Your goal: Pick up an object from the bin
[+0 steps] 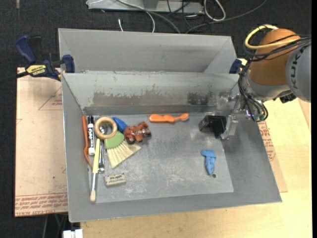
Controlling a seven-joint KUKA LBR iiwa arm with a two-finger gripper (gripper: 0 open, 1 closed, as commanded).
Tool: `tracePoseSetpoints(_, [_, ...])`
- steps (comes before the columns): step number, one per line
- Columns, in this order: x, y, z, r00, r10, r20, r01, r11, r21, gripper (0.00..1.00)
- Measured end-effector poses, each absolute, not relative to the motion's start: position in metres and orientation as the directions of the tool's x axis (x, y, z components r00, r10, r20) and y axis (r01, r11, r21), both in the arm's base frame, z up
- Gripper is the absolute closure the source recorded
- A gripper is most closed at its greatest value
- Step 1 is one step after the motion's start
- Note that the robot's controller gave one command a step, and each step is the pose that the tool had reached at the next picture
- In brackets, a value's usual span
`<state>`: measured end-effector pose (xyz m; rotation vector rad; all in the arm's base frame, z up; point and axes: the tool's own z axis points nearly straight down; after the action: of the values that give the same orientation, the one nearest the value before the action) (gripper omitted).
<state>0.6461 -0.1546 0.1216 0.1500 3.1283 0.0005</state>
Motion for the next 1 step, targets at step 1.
tracePoseSetpoints(1, [0.6525, -0.1460, 0.0682, -0.938, 0.346, -0.011, 0.346, 0.938, 0.006, 0.00])
